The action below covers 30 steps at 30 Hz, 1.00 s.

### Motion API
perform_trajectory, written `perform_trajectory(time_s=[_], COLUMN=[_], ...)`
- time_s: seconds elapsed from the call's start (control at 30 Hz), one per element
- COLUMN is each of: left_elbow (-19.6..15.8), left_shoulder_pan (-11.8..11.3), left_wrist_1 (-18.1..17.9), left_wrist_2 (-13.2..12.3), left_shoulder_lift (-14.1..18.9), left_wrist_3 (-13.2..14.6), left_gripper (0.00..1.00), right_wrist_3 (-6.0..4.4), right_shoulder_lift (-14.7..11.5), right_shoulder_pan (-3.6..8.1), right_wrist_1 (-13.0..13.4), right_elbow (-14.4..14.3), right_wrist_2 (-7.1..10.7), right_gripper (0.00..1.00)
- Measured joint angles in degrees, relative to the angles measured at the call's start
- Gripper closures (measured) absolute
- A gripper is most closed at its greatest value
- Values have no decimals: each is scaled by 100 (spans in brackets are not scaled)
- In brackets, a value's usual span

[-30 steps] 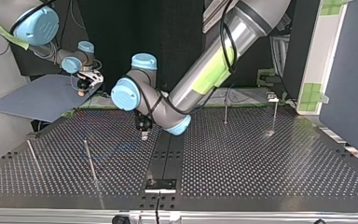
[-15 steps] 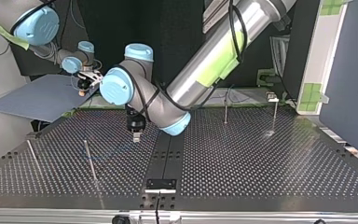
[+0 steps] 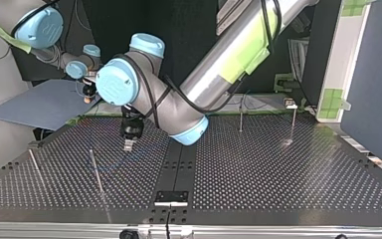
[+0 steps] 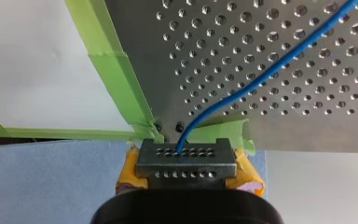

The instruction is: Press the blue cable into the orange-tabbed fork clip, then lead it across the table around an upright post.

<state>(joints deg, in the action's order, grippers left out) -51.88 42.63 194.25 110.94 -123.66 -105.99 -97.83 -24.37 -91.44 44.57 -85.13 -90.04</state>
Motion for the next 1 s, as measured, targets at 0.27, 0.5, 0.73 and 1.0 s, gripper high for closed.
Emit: perform_trajectory(time_s=[0.27, 0.5, 0.73, 1.0], left_elbow=[152, 249, 252, 251], left_shoulder_pan=[-15, -45, -77, -129], left_wrist_1=[-20, -102, -269, -472], left_wrist_2=[-389, -732, -1098, -1440], left_shoulder_lift=[1, -1, -14, -104], left_wrist_3=[389, 732, 947, 882], left_gripper=[0, 0, 0, 0], right_wrist_3=[-7, -2, -6, -9], right_shoulder_lift=[2, 3, 5, 5], right_shoulder_pan=[17, 17, 9, 16], right_wrist_1=[-21, -34, -35, -32], right_elbow=[19, 24, 25, 26], right_wrist_2=[22, 23, 23, 21], right_gripper=[100, 100, 100, 100])
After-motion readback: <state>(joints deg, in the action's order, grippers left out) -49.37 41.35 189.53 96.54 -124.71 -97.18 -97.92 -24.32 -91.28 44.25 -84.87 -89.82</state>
